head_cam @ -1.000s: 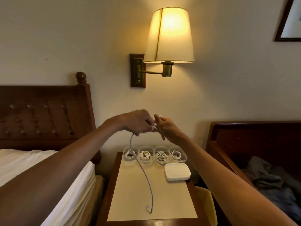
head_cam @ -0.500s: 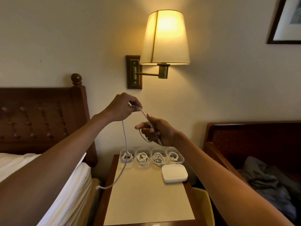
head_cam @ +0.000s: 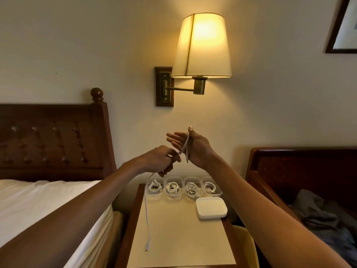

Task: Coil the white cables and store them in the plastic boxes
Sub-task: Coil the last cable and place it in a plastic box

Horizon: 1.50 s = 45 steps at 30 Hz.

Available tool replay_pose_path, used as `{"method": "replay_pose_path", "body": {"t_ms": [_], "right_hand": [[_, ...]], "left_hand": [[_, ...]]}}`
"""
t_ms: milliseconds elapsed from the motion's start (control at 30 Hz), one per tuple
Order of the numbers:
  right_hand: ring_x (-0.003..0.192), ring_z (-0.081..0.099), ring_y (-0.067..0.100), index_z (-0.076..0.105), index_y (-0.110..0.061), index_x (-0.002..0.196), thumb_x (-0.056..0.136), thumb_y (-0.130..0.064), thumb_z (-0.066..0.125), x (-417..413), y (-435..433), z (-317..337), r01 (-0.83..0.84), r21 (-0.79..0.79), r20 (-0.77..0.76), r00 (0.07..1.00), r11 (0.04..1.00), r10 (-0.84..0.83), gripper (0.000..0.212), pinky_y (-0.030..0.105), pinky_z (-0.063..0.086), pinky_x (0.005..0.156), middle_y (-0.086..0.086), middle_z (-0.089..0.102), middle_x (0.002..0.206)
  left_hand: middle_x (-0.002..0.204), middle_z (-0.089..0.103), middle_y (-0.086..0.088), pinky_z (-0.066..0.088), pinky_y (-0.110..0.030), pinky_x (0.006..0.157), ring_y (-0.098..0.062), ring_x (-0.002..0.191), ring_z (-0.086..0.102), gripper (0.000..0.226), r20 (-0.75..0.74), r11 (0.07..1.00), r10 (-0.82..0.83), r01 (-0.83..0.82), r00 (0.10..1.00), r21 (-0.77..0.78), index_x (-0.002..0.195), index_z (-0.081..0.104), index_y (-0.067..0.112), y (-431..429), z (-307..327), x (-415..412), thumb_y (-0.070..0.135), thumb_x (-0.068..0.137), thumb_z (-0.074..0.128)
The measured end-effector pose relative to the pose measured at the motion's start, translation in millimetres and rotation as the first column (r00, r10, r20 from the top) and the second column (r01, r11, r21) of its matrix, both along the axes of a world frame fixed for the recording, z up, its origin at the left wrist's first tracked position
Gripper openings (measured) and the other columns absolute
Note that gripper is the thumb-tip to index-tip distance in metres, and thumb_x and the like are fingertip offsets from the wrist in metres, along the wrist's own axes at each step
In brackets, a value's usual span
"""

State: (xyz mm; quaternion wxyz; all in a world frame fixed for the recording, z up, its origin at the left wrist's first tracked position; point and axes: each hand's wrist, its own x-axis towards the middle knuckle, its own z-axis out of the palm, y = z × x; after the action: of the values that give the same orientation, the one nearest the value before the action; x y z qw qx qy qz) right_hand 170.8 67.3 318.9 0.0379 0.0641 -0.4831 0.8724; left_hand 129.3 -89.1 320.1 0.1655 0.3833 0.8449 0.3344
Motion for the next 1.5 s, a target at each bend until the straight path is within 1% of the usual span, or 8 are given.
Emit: {"method": "replay_pose_path", "body": {"t_ms": [100, 267, 400, 667, 867, 1167, 1333, 1500], "right_hand": [[0.126, 0.053, 0.036, 0.034, 0.007, 0.141, 0.106, -0.039, 0.021, -9.1, 3.2, -4.9, 0.149, 0.065, -0.031, 0.989, 0.987, -0.147, 0.059, 0.038, 0.044, 0.103, 0.025, 0.047, 0.142], [0.116, 0.058, 0.028, 0.042, 0.007, 0.135, 0.106, -0.038, 0.025, -15.6, 4.9, -11.4, 0.325, 0.539, -0.084, 0.939, 0.777, -0.334, 0.056, 0.039, 0.044, 0.102, 0.023, 0.050, 0.138], [0.076, 0.066, 0.018, 0.056, 0.008, 0.118, 0.107, -0.038, 0.023, -8.5, 3.9, -17.8, 0.133, 0.753, -0.008, 0.981, 0.644, -0.193, 0.057, 0.027, 0.050, 0.068, 0.021, 0.068, 0.105], [0.042, 0.032, 0.009, 0.067, -0.001, 0.087, 0.098, -0.062, 0.006, 1.8, -7.0, -19.4, -0.304, 0.575, 0.199, 0.953, 0.760, 0.230, 0.087, 0.019, 0.026, 0.041, 0.003, 0.052, 0.056], [0.032, 0.029, 0.004, 0.063, -0.005, 0.080, 0.103, -0.050, 0.021, 0.0, -2.2, -5.7, -0.431, 0.223, 0.148, 0.901, 0.874, 0.407, 0.066, 0.014, 0.025, 0.035, -0.001, 0.043, 0.050], [0.072, 0.064, 0.017, 0.062, -0.007, 0.091, 0.103, -0.048, 0.027, -4.9, -6.1, 6.7, 0.045, 0.104, -0.015, 0.999, 0.994, -0.043, 0.056, 0.024, 0.050, 0.069, 0.009, 0.069, 0.087], [0.122, 0.058, 0.027, 0.059, 0.003, 0.123, 0.104, -0.045, 0.021, -18.7, -7.6, -8.2, 0.239, 0.386, -0.108, 0.971, 0.891, -0.213, 0.064, 0.036, 0.042, 0.107, 0.015, 0.060, 0.132], [0.122, 0.057, 0.028, 0.055, 0.004, 0.128, 0.105, -0.044, 0.020, -16.7, -3.3, -13.1, 0.220, 0.519, -0.037, 0.971, 0.826, -0.236, 0.064, 0.036, 0.045, 0.103, 0.016, 0.056, 0.136]], "left_hand": [[0.077, 0.062, -0.009, 0.057, -0.035, 0.071, -0.020, 0.067, 0.061, 0.027, 0.095, 0.995, -0.051, 0.059, 0.994, -0.080, 0.113, 0.066, 0.007, -5.7, 2.4, 4.7, 0.016, 0.106, 0.041], [0.073, 0.064, -0.008, 0.059, -0.035, 0.067, -0.021, 0.063, 0.063, 0.023, 0.060, 0.984, -0.129, 0.135, 0.990, -0.115, 0.111, 0.067, 0.007, -14.9, 23.4, 8.6, 0.025, 0.100, 0.057], [0.070, 0.063, 0.003, 0.060, -0.032, 0.066, -0.014, 0.063, 0.062, 0.021, -0.243, 0.981, -0.158, 0.125, 0.957, -0.148, 0.104, 0.072, 0.010, -18.2, 51.3, 0.6, 0.027, 0.096, 0.063], [0.088, 0.071, 0.012, 0.047, -0.025, 0.073, -0.005, 0.084, 0.063, 0.014, -0.491, 0.997, -0.030, 0.063, 0.870, 0.051, 0.096, 0.078, 0.021, -28.6, 62.3, -46.4, 0.029, 0.085, 0.075], [0.091, 0.072, 0.008, 0.051, -0.029, 0.077, -0.006, 0.087, 0.063, 0.016, -0.511, 0.991, 0.082, -0.015, 0.856, 0.134, 0.105, 0.075, 0.020, -41.3, 31.9, -60.6, 0.014, 0.094, 0.064], [0.081, 0.059, -0.006, 0.051, -0.027, 0.051, -0.011, 0.052, 0.054, 0.023, 0.009, 0.994, 0.073, -0.072, 0.997, -0.082, 0.121, 0.060, 0.022, -27.3, -4.7, -24.3, 0.024, 0.106, 0.043], [0.088, 0.058, -0.008, 0.049, -0.029, 0.057, -0.016, 0.065, 0.052, 0.033, -0.007, 0.964, -0.058, 0.055, 0.998, -0.262, 0.129, 0.056, 0.013, -11.1, 9.2, 2.2, 0.005, 0.101, 0.041], [0.090, 0.063, -0.011, 0.046, -0.026, 0.057, -0.015, 0.069, 0.052, 0.025, -0.120, 0.915, -0.196, 0.137, 0.973, -0.379, 0.117, 0.064, 0.004, -12.3, 38.6, 20.6, 0.010, 0.099, 0.046]]}}
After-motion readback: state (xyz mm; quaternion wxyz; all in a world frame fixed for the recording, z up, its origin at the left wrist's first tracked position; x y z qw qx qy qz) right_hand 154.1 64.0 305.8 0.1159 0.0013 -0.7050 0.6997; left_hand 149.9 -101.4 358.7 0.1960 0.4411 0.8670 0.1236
